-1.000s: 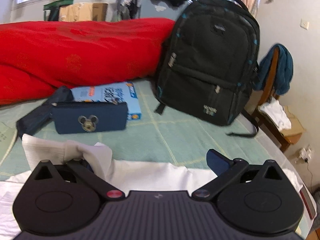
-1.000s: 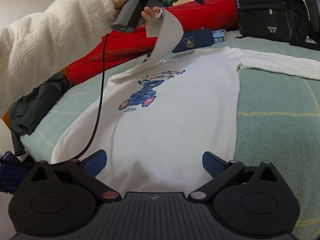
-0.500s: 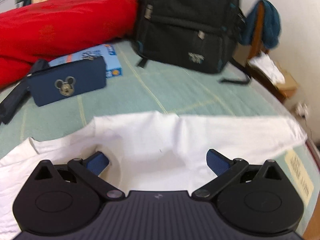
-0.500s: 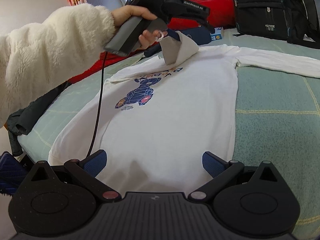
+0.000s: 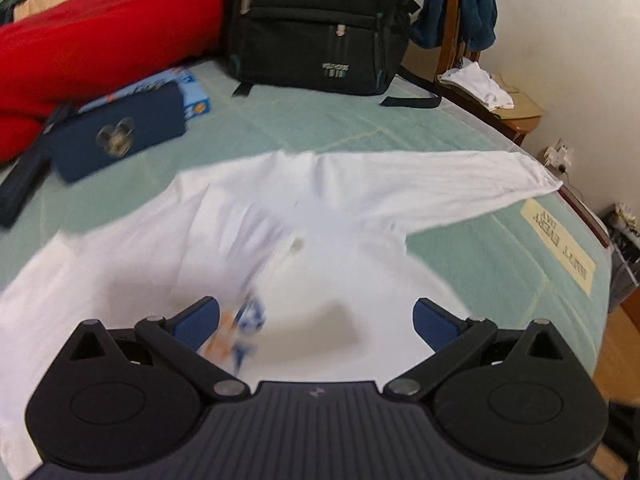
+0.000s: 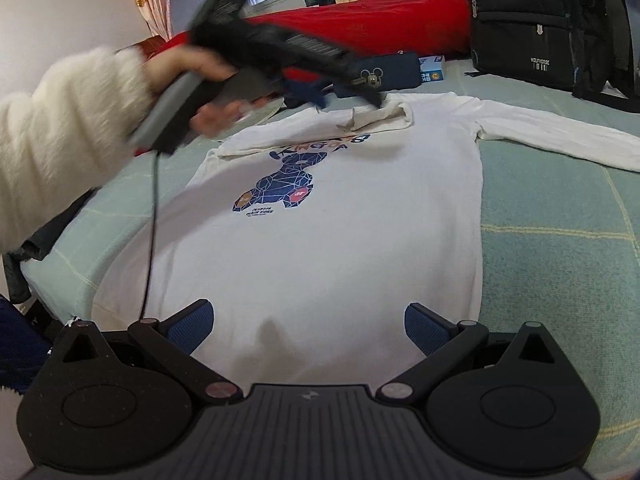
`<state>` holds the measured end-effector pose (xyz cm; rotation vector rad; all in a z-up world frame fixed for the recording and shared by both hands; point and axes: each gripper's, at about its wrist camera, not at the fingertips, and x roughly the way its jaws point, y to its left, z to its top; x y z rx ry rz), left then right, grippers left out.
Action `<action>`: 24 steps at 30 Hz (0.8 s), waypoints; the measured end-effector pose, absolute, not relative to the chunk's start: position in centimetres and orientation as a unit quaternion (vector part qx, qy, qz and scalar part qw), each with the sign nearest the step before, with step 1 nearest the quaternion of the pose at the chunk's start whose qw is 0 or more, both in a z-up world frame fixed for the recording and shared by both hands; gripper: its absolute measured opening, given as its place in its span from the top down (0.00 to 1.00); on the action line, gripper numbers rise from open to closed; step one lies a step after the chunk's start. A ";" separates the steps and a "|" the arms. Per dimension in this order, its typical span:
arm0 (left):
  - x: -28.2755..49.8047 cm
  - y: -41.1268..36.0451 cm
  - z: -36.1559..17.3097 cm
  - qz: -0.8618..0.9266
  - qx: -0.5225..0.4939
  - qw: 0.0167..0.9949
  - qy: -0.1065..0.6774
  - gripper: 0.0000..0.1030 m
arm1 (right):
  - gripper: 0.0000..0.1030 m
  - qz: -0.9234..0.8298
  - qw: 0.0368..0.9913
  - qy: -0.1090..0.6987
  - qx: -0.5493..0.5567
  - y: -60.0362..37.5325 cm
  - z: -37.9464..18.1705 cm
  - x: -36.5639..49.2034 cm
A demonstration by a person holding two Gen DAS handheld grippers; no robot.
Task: Fold clothes
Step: 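Lower the sleeve onto the shirt body and open the left gripper, then withdraw the open left gripper away from the folded sleeve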
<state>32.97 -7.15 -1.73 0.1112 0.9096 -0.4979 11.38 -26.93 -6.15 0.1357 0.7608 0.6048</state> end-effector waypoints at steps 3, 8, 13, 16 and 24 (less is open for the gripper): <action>30.9 -3.4 -2.8 -0.219 0.042 0.874 0.432 0.01 | 0.00 0.279 0.883 0.371 0.065 -26.7 -6.2 11.5; 28.3 3.1 -4.9 -0.183 0.008 0.891 0.416 0.01 | 0.00 0.257 0.887 0.379 0.060 -26.1 -6.0 12.1; 28.5 8.6 -6.3 -0.173 -0.090 0.900 0.391 0.01 | 0.00 0.243 0.891 0.380 0.049 -24.8 -5.6 13.1; 29.4 9.6 -7.1 -0.177 -0.113 0.898 0.386 0.01 | 0.00 0.238 0.891 0.385 0.039 -23.9 -5.6 13.6; 30.8 11.7 -8.8 -0.087 -0.131 0.921 0.355 0.01 | 0.00 0.232 0.890 0.393 0.019 -21.9 -5.6 14.7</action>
